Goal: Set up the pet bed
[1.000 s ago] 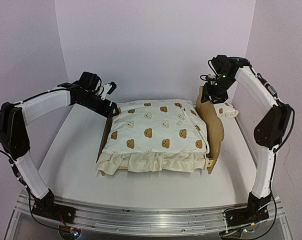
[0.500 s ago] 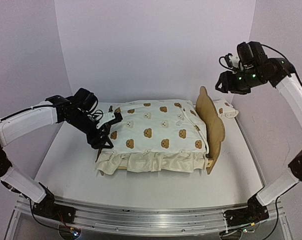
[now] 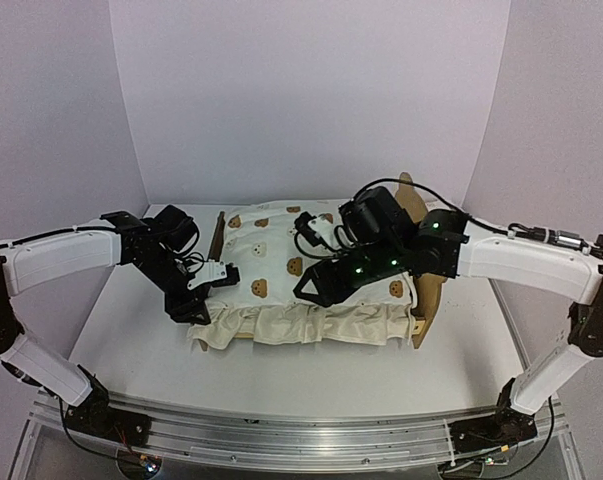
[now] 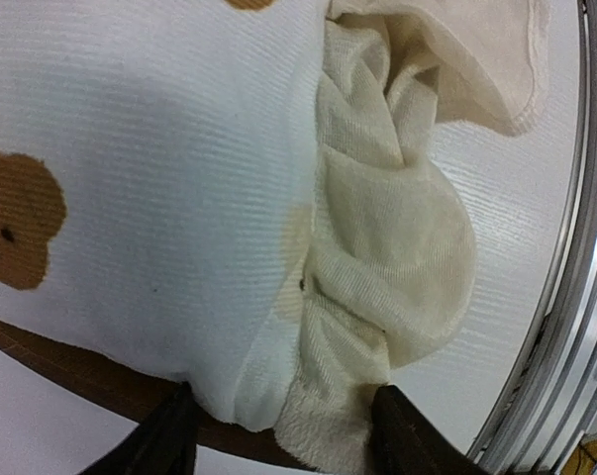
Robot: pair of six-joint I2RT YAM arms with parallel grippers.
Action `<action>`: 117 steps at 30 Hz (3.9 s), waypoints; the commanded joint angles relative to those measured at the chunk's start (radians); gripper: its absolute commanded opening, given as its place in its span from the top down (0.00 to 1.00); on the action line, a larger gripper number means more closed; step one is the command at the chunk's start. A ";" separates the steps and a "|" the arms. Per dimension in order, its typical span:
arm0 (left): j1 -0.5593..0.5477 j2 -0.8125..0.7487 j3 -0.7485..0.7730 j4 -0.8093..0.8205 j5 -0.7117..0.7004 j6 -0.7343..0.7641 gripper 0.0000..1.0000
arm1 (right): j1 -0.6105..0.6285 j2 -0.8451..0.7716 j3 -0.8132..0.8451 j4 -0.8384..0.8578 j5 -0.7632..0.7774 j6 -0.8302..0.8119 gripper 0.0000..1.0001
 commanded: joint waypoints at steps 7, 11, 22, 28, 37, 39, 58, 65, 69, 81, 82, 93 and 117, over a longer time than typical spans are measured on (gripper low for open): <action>0.002 -0.033 0.037 -0.023 0.108 0.024 0.94 | 0.047 0.143 0.012 0.220 -0.081 0.061 0.49; 0.002 -0.061 0.086 -0.016 0.134 -0.027 1.00 | 0.053 0.177 0.033 0.235 -0.096 0.067 0.50; 0.002 -0.046 0.272 0.082 0.350 -0.373 1.00 | 0.179 0.056 -0.057 0.403 0.040 0.025 0.52; 0.002 -0.032 0.257 0.150 0.387 -0.465 1.00 | 0.184 0.203 -0.045 0.590 0.273 0.114 0.40; 0.003 -0.015 0.260 0.181 0.427 -0.501 1.00 | 0.161 0.356 0.073 0.598 0.596 0.153 0.52; 0.003 -0.011 0.256 0.187 0.430 -0.502 1.00 | 0.148 0.344 0.054 0.599 0.688 0.204 0.76; 0.125 0.045 0.038 0.355 0.248 -0.111 0.44 | 0.042 0.230 -0.021 0.609 0.473 0.296 1.00; 0.084 0.229 0.111 0.383 0.055 -0.155 0.49 | 0.040 0.229 -0.037 0.631 0.441 0.294 1.00; 0.034 0.262 0.085 0.422 -0.010 -0.122 0.49 | 0.039 0.222 -0.060 0.654 0.437 0.300 1.00; 0.026 0.335 0.121 0.389 -0.077 -0.142 0.98 | 0.031 0.193 -0.097 0.676 0.434 0.283 1.00; 0.027 0.322 0.132 0.368 -0.065 -0.144 1.00 | 0.028 0.187 -0.099 0.677 0.434 0.278 1.00; 0.021 -0.053 0.088 0.072 0.231 0.002 1.00 | 0.000 0.138 -0.144 0.674 0.399 0.263 1.00; -0.101 -0.163 -0.046 0.135 0.326 0.120 0.27 | 0.000 0.176 -0.130 0.624 0.236 0.345 1.00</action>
